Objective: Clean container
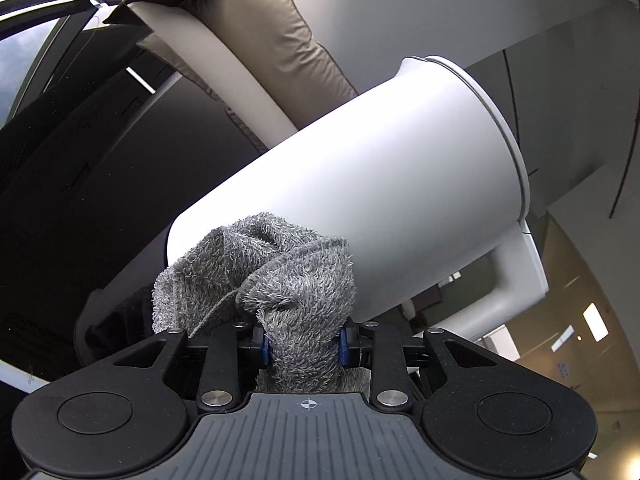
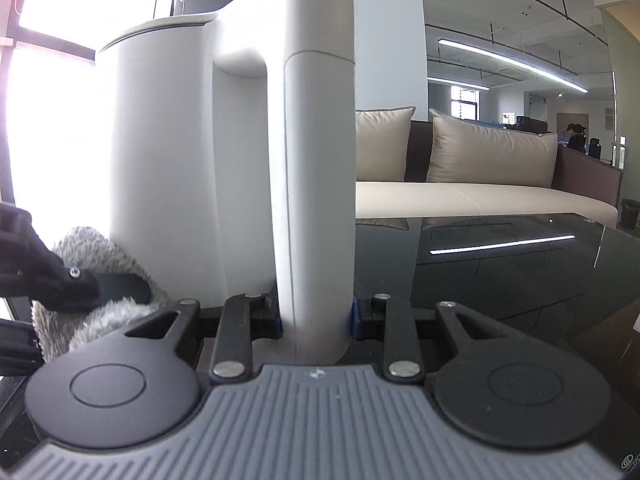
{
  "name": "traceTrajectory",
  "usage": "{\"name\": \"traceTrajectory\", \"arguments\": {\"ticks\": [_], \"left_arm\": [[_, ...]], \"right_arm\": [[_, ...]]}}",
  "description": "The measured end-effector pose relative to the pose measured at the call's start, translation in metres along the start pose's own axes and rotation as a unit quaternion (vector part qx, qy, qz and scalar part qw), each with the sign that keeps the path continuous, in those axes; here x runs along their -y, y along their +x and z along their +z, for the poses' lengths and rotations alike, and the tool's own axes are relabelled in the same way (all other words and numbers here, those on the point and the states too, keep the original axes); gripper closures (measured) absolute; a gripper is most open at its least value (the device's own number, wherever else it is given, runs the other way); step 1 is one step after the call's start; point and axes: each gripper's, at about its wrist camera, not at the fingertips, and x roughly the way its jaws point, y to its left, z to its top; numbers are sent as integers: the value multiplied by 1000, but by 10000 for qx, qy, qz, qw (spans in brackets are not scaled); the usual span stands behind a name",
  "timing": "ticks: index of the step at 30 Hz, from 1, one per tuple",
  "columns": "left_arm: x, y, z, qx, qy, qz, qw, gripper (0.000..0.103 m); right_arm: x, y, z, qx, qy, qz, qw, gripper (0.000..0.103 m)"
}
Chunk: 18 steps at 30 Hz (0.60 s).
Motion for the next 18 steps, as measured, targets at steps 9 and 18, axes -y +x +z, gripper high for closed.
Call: {"name": "traceTrajectory", "arguments": {"ticks": [9, 18], "left_arm": [[-10, 9, -3, -157, -108, 371, 9991, 76], [7, 4, 1, 27, 64, 394, 9992, 76]], "right_arm": [[-13, -19, -6, -6, -12, 13, 10000, 73], [-11, -21, -6, -13, -6, 42, 10000, 73]]}}
